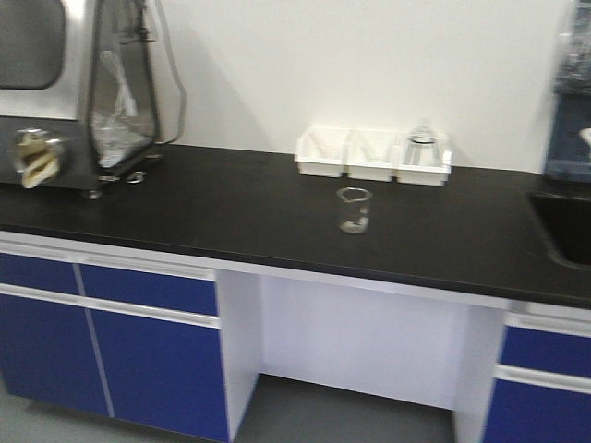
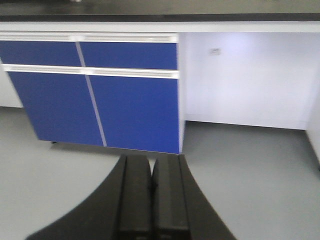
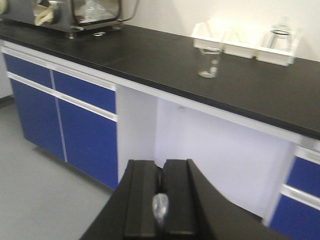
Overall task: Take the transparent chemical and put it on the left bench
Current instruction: 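Drive the base to the bench with the white trays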
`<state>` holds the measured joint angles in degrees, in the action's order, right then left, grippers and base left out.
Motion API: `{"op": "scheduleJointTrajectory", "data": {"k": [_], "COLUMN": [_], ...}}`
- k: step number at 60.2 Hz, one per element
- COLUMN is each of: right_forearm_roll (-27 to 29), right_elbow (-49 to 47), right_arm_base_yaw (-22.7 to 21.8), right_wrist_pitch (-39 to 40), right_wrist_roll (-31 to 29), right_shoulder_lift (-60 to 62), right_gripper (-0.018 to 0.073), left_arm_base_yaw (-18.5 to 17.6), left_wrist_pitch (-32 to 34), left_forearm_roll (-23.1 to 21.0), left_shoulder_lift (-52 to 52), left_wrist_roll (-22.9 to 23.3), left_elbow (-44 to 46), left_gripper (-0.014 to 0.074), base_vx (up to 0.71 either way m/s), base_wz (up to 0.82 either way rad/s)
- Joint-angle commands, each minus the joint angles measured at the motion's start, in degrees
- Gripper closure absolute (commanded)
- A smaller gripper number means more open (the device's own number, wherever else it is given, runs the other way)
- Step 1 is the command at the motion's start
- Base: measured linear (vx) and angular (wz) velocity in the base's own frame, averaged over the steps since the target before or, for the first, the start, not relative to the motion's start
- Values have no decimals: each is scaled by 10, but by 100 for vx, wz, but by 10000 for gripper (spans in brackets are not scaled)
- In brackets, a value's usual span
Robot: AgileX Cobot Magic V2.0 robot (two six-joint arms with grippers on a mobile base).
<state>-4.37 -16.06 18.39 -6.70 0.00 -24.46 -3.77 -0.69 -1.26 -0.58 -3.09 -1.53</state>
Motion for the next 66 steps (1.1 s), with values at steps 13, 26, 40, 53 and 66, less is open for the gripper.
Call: {"op": "scheduleJointTrajectory", "data": {"k": [13,26,40,53,66], "right_forearm_roll": [-4,-4,-4,-4,-4], "right_elbow": [-17,-17,-17,-17,-17], "right_arm_base_yaw": [-3,-3,-3,-3,-3], "right_wrist_pitch": [47,47,47,47,48], "right_wrist_roll": [-6,-6,-6,-6,-6], "right_shoulder_lift": [-3,-3,-3,-3,-3], "right_gripper": [562,562,562,562,562], "left_arm_base_yaw": [-1,-1,-1,-1,-1], "left_wrist_pitch": [45,45,45,45,45], "left_forearm_roll": [0,0,0,0,0], "left_shoulder_lift": [-11,-11,-11,-11,-11], "left_wrist_roll": [4,4,4,4,4], "left_elbow": [-9,-9,-9,-9,-9], "left_gripper": [600,600,600,600,600], "base_vx": [28,30,33,37,39], "base_wz": [51,34,13,-7,-27]}}
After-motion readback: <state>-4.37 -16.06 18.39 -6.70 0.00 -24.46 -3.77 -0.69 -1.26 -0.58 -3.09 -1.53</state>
